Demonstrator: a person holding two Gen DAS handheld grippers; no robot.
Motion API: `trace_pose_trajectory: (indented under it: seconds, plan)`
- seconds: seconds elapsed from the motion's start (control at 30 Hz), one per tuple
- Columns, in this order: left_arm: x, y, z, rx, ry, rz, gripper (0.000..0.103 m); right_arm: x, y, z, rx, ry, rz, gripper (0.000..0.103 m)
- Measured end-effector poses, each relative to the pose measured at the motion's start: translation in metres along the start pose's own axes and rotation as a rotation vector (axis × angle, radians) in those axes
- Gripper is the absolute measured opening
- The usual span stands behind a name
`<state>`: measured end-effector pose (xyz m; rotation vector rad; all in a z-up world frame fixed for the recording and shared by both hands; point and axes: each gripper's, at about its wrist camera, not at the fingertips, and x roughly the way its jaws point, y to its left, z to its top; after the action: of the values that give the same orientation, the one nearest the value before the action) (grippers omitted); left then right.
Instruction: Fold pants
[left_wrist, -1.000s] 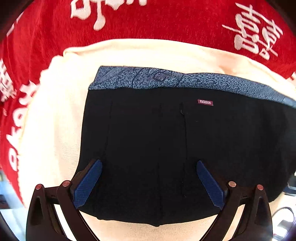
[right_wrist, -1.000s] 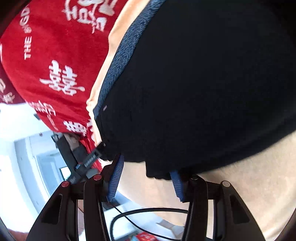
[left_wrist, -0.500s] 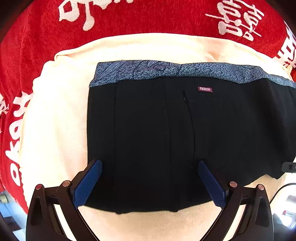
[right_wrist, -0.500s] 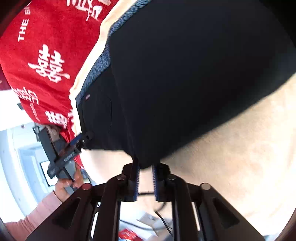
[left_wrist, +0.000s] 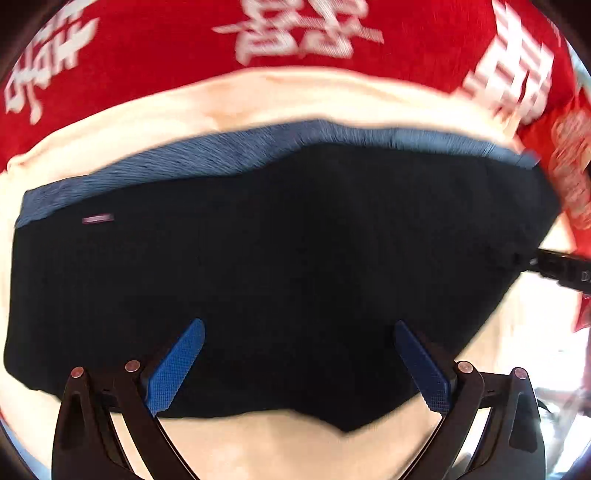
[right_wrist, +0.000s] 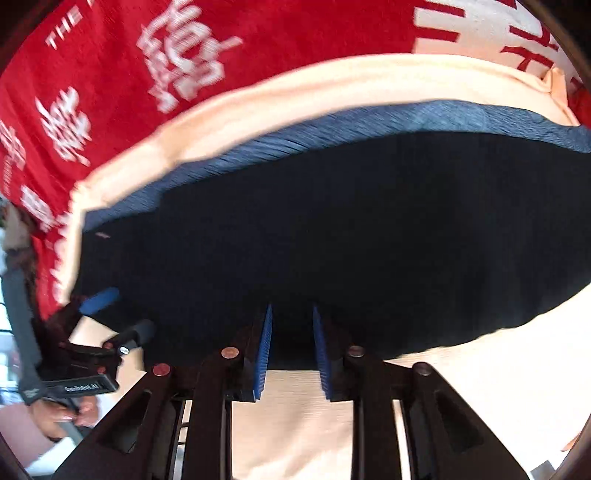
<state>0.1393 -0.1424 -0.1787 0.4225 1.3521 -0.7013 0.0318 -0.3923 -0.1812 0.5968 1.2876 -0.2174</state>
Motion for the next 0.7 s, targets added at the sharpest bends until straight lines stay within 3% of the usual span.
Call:
trace_pose_trajectory:
  seconds: [0.1,0.17,0.3,0.4,0.5,0.6,0.7]
  plan:
    - [0.005,0.017,-0.006,-0.047,0.006,-0.046,0.103,-0.016,-0.03,0.004,0.156,-0.014,-0.037,0.0]
    - [-0.003,0.023,-0.004,-0.043,0.038,-0.035,0.103,-0.026,-0.032,0.013,0.202,-0.036,-0.002,0.007]
    - [-0.03,0.036,0.028,-0.038,-0.038,0.0,0.103,-0.016,0.007,0.048,0.076,-0.035,0.112,0.008]
    - [-0.027,0.052,0.068,-0.086,-0.093,0.032,0.103,0.012,0.051,0.076,-0.013,-0.007,0.182,0.008]
    - [0.002,0.074,0.098,-0.126,-0.078,0.118,0.103,0.044,0.083,0.09,-0.089,0.022,0.157,0.009]
    - [0.023,0.098,0.11,-0.137,-0.063,0.225,0.103,0.061,0.075,0.102,-0.118,0.0,0.127,0.007]
    - [0.026,0.126,0.112,-0.181,-0.083,0.221,0.103,0.054,0.05,0.111,-0.085,-0.067,0.074,0.003]
